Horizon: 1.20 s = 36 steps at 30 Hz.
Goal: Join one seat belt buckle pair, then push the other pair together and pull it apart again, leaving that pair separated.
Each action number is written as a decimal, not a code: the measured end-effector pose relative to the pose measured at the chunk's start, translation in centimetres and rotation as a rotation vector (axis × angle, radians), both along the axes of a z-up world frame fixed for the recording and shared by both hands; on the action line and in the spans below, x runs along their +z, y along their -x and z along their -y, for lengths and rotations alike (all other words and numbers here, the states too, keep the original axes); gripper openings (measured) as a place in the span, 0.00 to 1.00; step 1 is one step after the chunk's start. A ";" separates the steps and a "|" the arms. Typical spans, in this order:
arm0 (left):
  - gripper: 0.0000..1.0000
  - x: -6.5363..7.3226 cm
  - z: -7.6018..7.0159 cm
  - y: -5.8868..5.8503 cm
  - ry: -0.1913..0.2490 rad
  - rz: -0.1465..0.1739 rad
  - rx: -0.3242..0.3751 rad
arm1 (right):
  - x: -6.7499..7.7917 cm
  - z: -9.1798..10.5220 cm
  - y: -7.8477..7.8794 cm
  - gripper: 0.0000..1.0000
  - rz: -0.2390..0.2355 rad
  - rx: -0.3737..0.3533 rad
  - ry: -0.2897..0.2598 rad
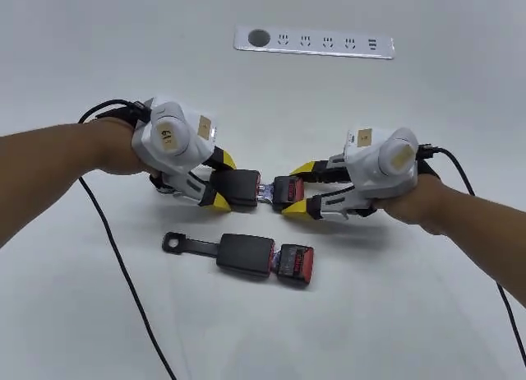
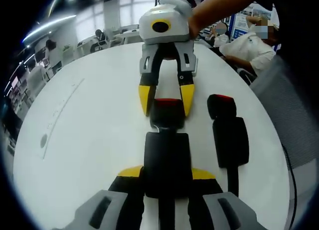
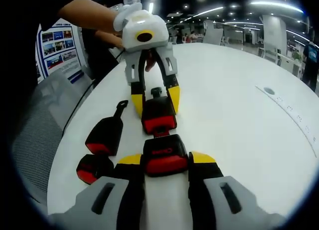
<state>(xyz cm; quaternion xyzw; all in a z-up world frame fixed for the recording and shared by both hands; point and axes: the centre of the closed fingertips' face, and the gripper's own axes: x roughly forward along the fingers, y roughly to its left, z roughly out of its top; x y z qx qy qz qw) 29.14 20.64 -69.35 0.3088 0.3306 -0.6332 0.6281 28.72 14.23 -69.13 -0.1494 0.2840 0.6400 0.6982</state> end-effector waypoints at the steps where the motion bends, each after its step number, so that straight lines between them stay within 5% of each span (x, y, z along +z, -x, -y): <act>1: 0.34 -0.1 0.0 -0.1 -0.005 0.001 -0.001 | 0.0 -0.2 0.0 0.32 -0.004 -0.001 -0.003; 8: 0.33 -0.4 -0.3 -0.3 -0.025 -0.009 -0.025 | -0.1 -1.1 -0.1 0.32 -0.014 -0.011 0.007; 10: 0.33 -0.4 -0.3 -0.3 -0.033 -0.009 -0.020 | 0.0 -1.3 -0.2 0.32 -0.077 -0.064 -0.036; 17: 0.33 -0.4 -0.3 -0.4 -0.033 -0.011 -0.009 | -0.2 -1.4 0.0 0.33 0.002 -0.030 0.025; 36: 0.34 -0.2 -0.1 -0.3 -0.047 -0.017 0.046 | -0.1 -1.3 -0.5 0.33 -0.001 -0.080 0.088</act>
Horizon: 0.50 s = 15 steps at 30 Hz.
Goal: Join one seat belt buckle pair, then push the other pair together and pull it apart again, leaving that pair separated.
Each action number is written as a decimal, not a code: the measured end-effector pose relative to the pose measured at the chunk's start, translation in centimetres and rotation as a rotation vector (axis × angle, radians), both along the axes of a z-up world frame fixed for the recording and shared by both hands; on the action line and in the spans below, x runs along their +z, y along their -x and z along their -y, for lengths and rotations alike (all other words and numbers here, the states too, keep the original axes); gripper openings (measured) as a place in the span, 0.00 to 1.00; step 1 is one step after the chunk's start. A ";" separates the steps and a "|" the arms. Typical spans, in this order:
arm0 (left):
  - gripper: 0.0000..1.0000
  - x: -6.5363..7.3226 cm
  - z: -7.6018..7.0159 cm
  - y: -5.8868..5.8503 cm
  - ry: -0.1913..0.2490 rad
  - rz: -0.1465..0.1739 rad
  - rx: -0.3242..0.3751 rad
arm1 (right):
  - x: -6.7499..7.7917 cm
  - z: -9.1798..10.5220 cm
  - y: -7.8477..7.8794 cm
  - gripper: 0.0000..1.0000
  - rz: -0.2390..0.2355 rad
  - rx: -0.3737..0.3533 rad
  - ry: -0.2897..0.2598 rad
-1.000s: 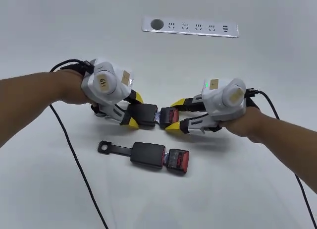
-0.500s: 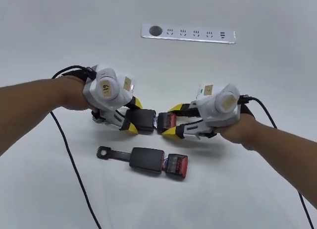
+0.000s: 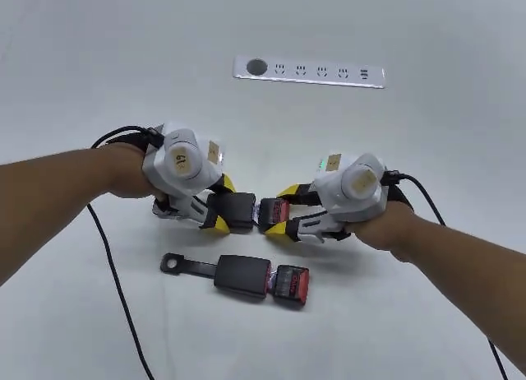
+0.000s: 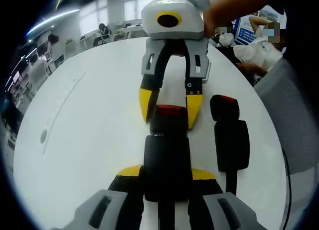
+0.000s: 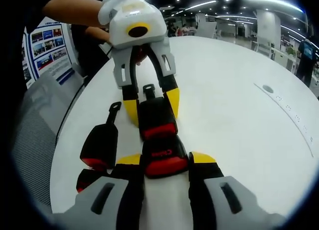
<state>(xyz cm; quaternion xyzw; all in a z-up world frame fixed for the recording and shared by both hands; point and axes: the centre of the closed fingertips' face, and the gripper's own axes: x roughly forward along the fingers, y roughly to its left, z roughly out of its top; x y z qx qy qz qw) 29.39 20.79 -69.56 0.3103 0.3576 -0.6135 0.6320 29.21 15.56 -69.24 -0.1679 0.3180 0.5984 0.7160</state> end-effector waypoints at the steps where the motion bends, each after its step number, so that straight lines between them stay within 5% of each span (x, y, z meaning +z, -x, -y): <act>1: 0.34 0.0 0.0 0.0 -0.004 0.002 -0.004 | 0.0 0.0 0.0 0.33 0.000 -0.001 0.000; 15: 0.34 0.2 0.0 0.3 -0.042 0.008 -0.049 | 0.1 -0.2 0.2 0.33 0.025 0.023 0.031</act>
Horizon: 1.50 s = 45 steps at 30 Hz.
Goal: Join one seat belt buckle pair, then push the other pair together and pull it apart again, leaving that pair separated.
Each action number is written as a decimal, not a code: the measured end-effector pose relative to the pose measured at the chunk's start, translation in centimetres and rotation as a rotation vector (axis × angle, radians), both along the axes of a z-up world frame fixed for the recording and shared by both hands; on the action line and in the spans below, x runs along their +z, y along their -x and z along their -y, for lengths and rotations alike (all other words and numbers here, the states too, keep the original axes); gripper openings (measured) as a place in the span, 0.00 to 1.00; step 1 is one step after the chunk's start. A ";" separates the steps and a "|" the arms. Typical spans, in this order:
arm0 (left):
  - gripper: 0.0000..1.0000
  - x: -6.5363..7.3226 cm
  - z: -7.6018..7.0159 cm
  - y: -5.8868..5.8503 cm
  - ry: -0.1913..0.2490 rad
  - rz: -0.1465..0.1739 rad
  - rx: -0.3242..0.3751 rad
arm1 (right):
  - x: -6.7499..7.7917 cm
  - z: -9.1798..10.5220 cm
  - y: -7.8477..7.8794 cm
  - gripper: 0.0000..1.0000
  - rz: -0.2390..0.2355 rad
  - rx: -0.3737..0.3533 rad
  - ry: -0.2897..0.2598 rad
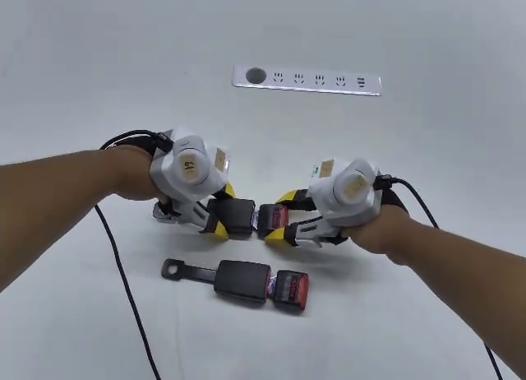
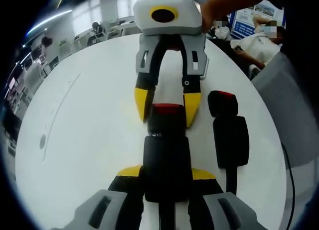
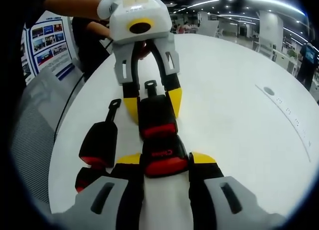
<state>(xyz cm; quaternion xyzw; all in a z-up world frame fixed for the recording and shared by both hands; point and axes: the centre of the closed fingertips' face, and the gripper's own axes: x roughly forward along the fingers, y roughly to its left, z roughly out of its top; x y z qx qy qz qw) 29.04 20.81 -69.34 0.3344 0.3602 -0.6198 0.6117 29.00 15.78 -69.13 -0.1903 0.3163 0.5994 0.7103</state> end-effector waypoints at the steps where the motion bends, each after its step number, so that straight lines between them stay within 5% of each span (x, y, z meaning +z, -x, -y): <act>1: 0.34 0.0 -0.1 0.0 0.003 0.001 0.000 | 0.0 -0.1 0.1 0.33 0.002 0.001 0.002; 17: 0.35 0.0 -0.4 -0.1 0.017 -0.008 0.002 | -0.2 1.8 0.3 0.33 0.015 -0.036 -0.025; 45: 0.35 0.0 -0.6 -0.3 0.026 -0.034 -0.017 | -0.1 13.3 1.0 0.34 -0.006 -0.130 0.050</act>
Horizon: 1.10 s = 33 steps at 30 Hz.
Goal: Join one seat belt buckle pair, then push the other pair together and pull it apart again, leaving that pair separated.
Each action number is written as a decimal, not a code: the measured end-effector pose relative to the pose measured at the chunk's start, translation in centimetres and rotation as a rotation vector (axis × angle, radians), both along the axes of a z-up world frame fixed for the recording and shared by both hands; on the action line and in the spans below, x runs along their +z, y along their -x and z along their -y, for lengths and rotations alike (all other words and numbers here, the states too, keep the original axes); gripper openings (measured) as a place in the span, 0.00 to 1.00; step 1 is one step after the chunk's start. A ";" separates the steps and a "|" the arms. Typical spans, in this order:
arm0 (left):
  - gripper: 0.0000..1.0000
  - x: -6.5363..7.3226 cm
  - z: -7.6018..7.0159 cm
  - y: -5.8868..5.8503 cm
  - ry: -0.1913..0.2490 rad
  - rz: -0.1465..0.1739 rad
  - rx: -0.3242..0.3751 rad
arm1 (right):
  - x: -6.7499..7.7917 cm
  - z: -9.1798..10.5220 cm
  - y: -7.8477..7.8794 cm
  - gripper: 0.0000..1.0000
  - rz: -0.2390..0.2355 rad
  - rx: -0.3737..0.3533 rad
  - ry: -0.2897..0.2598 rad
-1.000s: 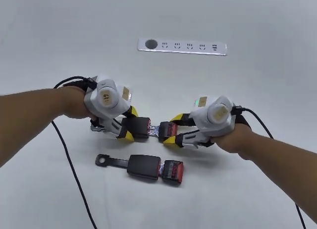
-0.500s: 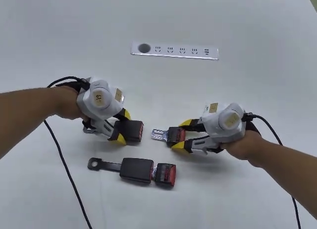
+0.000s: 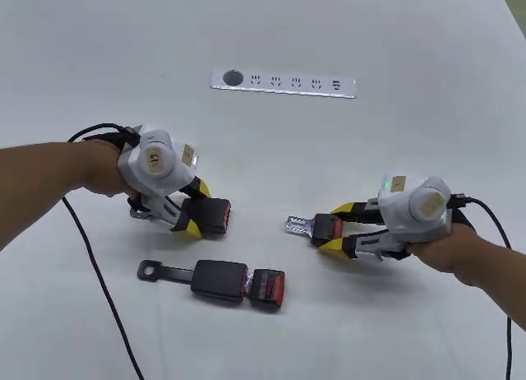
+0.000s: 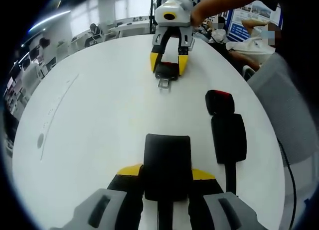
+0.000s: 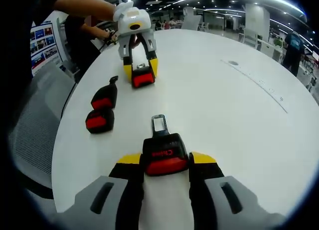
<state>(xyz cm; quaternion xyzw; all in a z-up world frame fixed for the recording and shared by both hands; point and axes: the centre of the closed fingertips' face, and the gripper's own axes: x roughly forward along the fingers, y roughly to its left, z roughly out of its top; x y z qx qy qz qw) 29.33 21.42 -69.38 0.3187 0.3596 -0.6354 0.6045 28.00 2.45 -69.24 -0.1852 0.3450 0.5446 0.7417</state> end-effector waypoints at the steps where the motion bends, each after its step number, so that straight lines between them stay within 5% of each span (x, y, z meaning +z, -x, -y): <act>1: 0.35 -0.1 0.0 -0.1 0.002 -0.001 0.000 | 0.0 0.5 -0.1 0.34 0.000 -0.005 0.003; 18: 0.35 0.2 0.1 0.2 -0.001 -0.006 0.001 | 0.0 5.0 0.4 0.34 -0.012 -0.006 0.042; 28: 0.35 0.1 0.1 0.1 -0.003 -0.012 0.009 | 0.3 5.2 0.8 0.35 -0.004 0.021 0.050; 33: 0.35 0.4 0.5 0.1 -0.012 -0.020 0.032 | 0.6 4.9 0.6 0.36 -0.040 -0.086 0.019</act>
